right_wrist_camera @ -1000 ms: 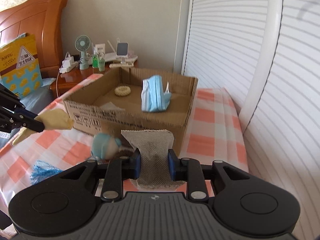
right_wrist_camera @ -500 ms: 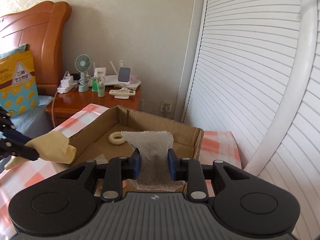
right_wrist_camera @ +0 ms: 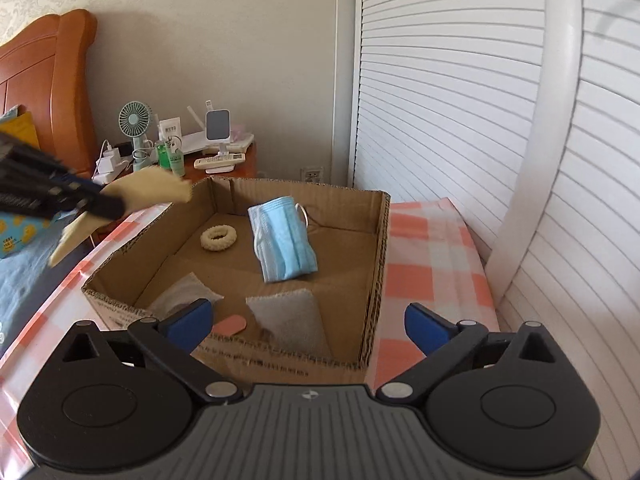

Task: Organize soft objects
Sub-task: 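Carry the yellow cloth and grey pouch into the box and open both grippers, then move the left tool to the blue floral sachet while the right tool approaches the brown hair tie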

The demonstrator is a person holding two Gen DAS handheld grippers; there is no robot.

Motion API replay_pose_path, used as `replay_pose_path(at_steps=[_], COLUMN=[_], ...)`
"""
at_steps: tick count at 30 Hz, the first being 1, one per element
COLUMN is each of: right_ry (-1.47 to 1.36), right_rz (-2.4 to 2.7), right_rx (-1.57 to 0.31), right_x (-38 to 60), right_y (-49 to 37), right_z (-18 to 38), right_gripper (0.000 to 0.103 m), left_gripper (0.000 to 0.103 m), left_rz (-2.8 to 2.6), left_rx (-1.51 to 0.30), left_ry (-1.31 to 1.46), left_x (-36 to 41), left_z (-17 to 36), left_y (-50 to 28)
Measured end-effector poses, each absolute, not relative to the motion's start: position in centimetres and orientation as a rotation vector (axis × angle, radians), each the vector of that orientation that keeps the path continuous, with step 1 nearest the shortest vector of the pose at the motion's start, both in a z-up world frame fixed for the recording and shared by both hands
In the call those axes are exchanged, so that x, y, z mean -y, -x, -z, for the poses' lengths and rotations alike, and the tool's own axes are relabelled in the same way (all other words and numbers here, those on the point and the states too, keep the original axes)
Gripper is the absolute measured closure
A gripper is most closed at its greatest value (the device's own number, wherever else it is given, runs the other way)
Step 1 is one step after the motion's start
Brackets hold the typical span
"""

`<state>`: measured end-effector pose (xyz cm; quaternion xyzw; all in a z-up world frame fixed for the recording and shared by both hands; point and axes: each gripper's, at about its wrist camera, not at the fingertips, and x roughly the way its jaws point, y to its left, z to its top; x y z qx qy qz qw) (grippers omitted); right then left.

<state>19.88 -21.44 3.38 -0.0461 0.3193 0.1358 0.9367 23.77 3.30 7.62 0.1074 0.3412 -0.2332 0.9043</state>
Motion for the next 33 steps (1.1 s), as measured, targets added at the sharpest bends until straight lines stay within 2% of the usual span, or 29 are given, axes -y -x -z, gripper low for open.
replay_pose_path(at_steps=[11, 13, 14, 15, 17, 20, 26, 33], right_ry=[0.059, 0.055, 0.051, 0.043, 0.032, 0.060, 0.066, 0.050], right_rz=[-0.186, -0.173, -0.166, -0.163, -0.170, -0.170, -0.154, -0.123], right_rx=[-0.638, -0.633, -0.629, -0.627, -0.617, -0.607, -0.630, -0.652], right_x=[22.5, 22.7, 22.7, 22.8, 22.9, 22.7, 22.6, 22.7], right_y=[-15.8, -15.4, -15.3, -15.2, -14.7, -14.2, -13.9, -12.8], right_z=[-3.8, -3.9, -4.1, -4.1, -4.1, -4.0, -3.3, -2.4], right_gripper=[0.000, 0.000, 0.000, 0.000, 0.000, 0.000, 0.000, 0.000], left_gripper=[0.093, 0.085, 0.071, 0.046, 0.016, 0.014, 0.002, 0.001], left_rz=[0.406, 0.358, 0.328, 0.299, 0.231, 0.244, 0.278, 0.288], left_rx=[-0.705, -0.706, -0.717, -0.724, -0.703, -0.679, -0.641, -0.632], left_ry=[-0.254, -0.231, -0.231, -0.238, -0.273, -0.258, -0.202, -0.193], left_x=[-0.2, -0.7, -0.8, -0.8, -0.9, -1.7, -2.9, -3.8], left_z=[-7.6, -7.0, -6.5, -6.2, -5.8, -6.0, -7.6, -7.4], left_y=[-30.5, -31.9, -32.6, -32.9, -32.9, -31.7, -27.6, -22.0])
